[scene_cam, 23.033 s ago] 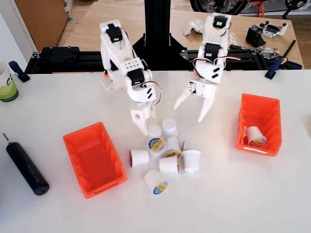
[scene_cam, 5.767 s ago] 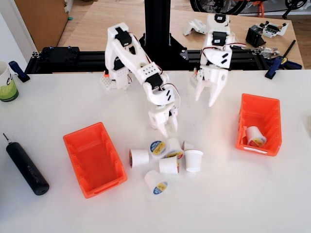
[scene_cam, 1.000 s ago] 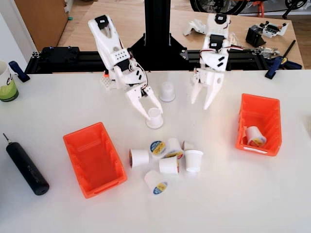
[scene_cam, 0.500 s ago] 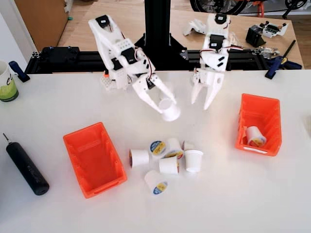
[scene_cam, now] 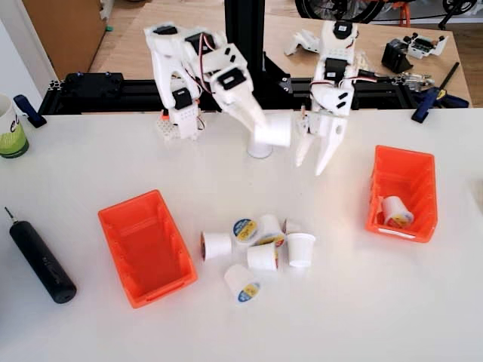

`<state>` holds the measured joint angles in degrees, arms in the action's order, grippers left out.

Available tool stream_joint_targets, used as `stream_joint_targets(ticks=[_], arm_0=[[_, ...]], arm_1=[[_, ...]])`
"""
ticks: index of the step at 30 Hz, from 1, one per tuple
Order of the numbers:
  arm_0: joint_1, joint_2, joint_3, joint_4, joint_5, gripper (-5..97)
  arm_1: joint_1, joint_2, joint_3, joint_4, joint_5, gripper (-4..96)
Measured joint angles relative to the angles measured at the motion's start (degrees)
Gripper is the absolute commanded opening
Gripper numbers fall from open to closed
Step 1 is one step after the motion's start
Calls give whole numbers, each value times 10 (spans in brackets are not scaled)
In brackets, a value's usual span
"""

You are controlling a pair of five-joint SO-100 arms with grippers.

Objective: Sort the coffee pods, blue into left, red into right

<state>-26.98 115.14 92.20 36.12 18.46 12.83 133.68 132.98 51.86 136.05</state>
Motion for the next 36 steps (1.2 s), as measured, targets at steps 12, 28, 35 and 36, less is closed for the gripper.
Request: stream_joint_targets(ticks=[12,28,35,36], arm_0=[[17,39,51,-4,370,151],[96,-62,49,-112,-80,160],[120,-254,-108,-112,-208,165],[123,-272,-129,-102,-235,163]], arm_1=[[4,-3,0,-25,45,238],[55,-4,2,-16,-19,237],[62,-17,2,-16,-20,234],[66,-21,1,-16,-23,234]])
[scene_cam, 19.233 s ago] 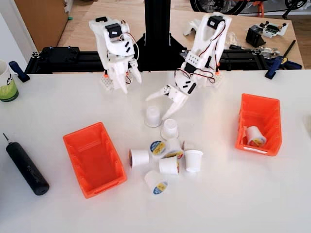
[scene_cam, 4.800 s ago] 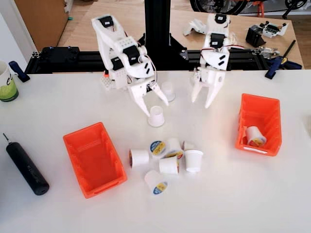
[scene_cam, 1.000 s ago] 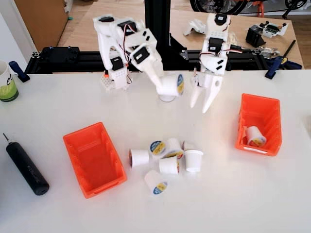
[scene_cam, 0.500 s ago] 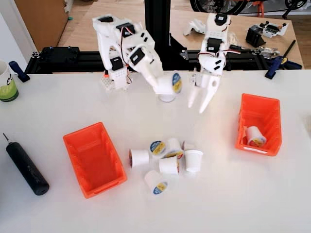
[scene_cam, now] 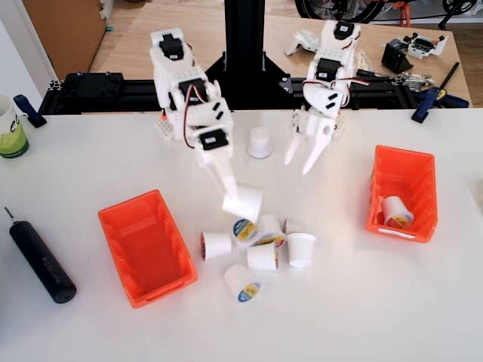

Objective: Sort the coffee pods, blue into left, red into right

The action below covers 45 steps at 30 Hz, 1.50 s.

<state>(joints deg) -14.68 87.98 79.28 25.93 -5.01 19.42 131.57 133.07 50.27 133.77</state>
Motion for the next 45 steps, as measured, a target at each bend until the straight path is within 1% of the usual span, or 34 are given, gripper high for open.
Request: stream_joint_targets(ticks=[3,7,10,15,23,26,27,29,33,36,38,41,43,45], arm_0=[[26,-11,-24,40,-89,156],[60,-12,-57,99,-220,147],[86,-16,-99,133,-306,152],[127,-23,-105,200,-481,153],[213,-25,-99,215,-721,141],[243,-38,-99,215,-801,168],[246,-47,-99,215,-822,176],[245,-56,-98,215,-844,195],[231,-62,-82,214,-860,279],[218,-61,-57,214,-869,304],[217,-62,-52,233,-881,309],[224,-48,-52,259,-903,309],[221,-33,-52,294,-934,306],[215,-10,-52,349,-980,302]], arm_1=[[16,-10,-5,-1,-14,234],[26,-15,-6,-4,-29,234],[36,-23,-6,-12,-39,236],[47,-26,-6,-21,-53,238],[51,-37,-17,-28,-57,238],[53,-46,-17,-38,-69,239],[56,-50,-17,-44,-76,239],[68,-60,-17,-66,-97,248],[82,-105,-47,-111,-149,284],[85,-158,-102,-127,-183,296],[85,-192,-130,-147,-192,306],[84,-253,-165,-174,-192,314],[82,-296,-187,-205,-191,332],[79,-355,-236,-208,-190,376]])
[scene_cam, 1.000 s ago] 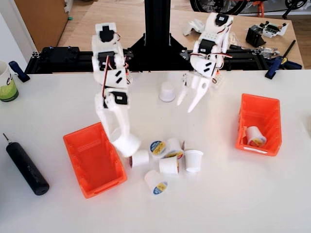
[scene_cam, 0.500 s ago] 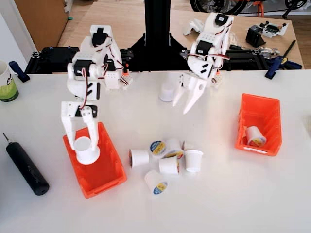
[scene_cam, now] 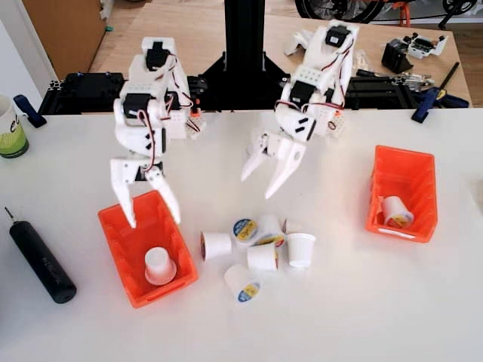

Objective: Sort the coffee pods, blue into left, red into right

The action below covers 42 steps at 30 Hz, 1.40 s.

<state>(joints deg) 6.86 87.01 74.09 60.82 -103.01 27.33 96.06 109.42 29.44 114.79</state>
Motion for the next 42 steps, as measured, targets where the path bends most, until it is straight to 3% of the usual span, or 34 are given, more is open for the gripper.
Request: stream_joint_targets(ticks=[3,6,16,24,42], arm_0=[[-18,46,0,98,-69,290],[-54,84,0,192,-109,291],[-152,184,4,392,-134,251],[-168,210,19,412,-147,249],[-176,215,27,412,-151,243]], arm_1=[[1,-87,-89,23,23,416],[-4,-146,-142,44,65,443],[-39,-221,-258,90,129,445],[-42,-330,-425,182,100,455],[-40,-407,-439,199,69,449]])
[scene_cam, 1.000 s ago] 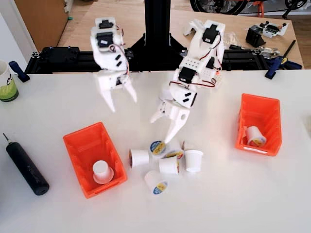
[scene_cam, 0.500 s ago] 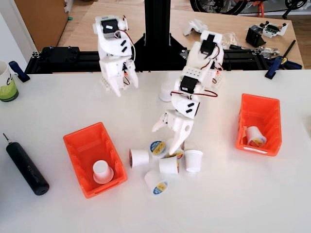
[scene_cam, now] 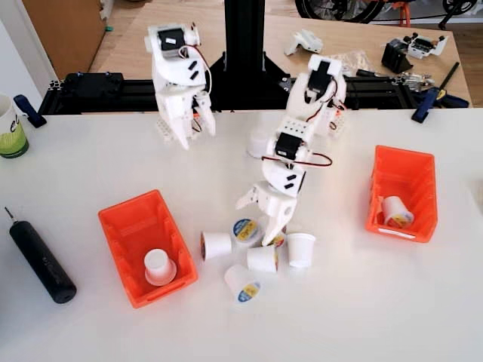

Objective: Sort the coffee pods, blue into left, red into right

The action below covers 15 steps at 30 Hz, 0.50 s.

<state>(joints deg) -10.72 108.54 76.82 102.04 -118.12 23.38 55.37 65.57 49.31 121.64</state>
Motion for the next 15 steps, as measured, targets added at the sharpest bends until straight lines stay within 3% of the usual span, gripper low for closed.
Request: stream_joint_targets(ticks=[10,15], arm_0=[[0,2,11,-2,-2,238],[0,2,16,-4,-2,237]], arm_1=[[14,-9,0,-31,-20,423],[24,-18,0,-37,-27,308]])
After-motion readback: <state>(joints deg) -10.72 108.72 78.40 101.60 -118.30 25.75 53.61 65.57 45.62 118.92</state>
